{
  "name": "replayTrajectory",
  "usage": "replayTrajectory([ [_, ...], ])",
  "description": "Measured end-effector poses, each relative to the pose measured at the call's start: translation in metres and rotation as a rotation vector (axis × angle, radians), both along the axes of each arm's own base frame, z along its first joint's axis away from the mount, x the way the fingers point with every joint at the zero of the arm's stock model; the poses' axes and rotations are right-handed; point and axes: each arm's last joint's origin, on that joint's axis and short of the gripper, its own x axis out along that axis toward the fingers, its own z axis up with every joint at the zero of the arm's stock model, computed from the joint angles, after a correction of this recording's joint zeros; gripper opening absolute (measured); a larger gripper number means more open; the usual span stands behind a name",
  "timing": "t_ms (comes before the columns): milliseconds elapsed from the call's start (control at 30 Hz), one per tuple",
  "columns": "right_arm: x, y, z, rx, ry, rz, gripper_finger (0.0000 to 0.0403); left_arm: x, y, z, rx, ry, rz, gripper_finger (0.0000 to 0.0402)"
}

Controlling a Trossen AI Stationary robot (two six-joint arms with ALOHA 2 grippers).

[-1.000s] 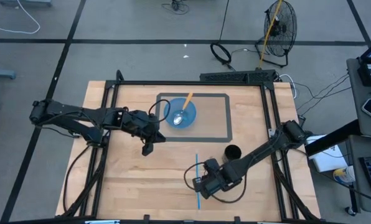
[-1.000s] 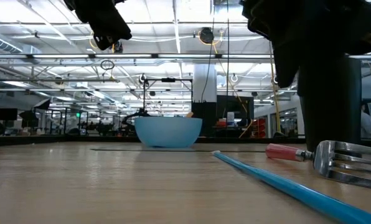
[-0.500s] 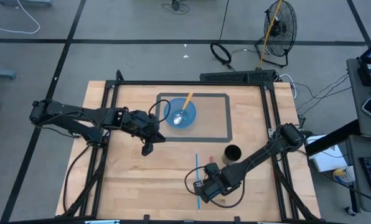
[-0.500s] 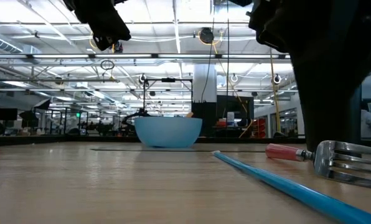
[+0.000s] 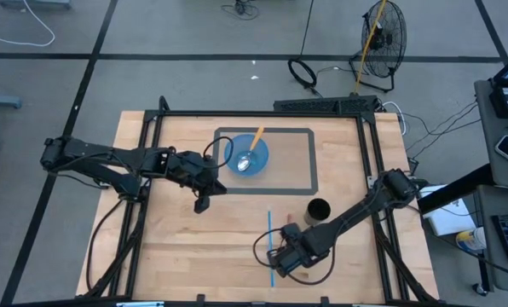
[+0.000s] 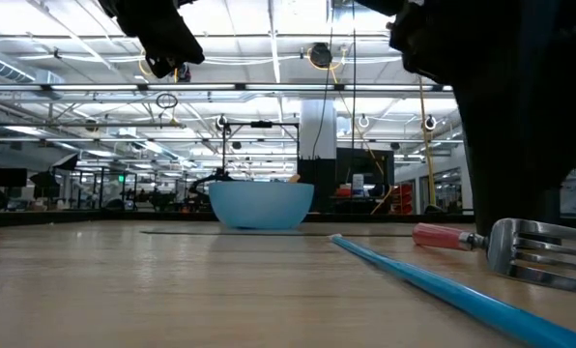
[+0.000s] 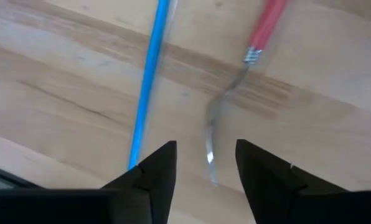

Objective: Pick & Place Utensil
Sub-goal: Put the pink fork into the bowl

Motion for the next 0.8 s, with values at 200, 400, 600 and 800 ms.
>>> replayTrajectory([
  [200,0.001,-0.003,-0.011,0.001,-0.008,0.026,0.0163,0.0,0.0,0.0,0.0,0.001,0.0,0.0045],
  [400,-0.003,-0.005,-0.024,0.042,0.012,0.021,0.0154,0.0,0.0,0.0,-0.001,0.0,0.0,0.0044],
  [600,-0.006,-0.005,-0.038,0.063,0.001,0.025,0.0141,0.0,0.0,0.0,-0.001,0.0,0.001,0.0045],
  [800,-0.006,-0.006,-0.039,0.055,-0.015,0.069,0.011,0.0,0.0,0.0,-0.001,0.001,0.001,0.0044],
])
